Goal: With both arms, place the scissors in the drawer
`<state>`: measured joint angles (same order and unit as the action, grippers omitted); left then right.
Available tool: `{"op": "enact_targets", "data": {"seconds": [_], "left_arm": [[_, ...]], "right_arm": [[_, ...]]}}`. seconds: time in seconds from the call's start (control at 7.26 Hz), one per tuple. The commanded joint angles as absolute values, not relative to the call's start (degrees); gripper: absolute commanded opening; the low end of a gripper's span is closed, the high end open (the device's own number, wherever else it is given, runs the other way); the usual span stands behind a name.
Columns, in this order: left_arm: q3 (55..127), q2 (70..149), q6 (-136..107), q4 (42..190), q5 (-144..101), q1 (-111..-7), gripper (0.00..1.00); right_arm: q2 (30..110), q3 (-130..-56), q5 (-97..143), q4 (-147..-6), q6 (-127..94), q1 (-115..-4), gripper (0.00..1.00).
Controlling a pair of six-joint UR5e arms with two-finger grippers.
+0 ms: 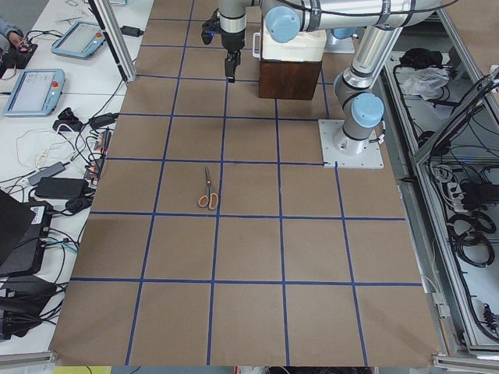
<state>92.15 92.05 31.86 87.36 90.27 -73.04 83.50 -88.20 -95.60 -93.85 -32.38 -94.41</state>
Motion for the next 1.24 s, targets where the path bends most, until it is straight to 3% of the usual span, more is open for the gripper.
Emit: {"op": "enact_targets", "data": {"seconds": [0.0,0.28,0.55,1.1], "left_arm": [[92.2,99.9,54.4,77.1,96.7,-67.1,1.0],[92.0,107.5,85.9,68.9,96.9,-61.9,1.0],[91.2,115.5,102.0,57.3,96.2,-61.6,1.0],[88.9,124.4,127.6,56.7,90.5,-58.4,1.0]], "right_arm": [[78.6,-88.1,-94.7,-95.5,-54.4,-100.2,1.0],[75.2,-88.1,-93.3,-98.3,-67.6,-104.7,1.0],[73.5,-88.1,-92.9,-98.3,-76.5,-106.3,1.0],[70.2,-88.1,-87.4,-97.7,-91.9,-106.7,1.0]]}}
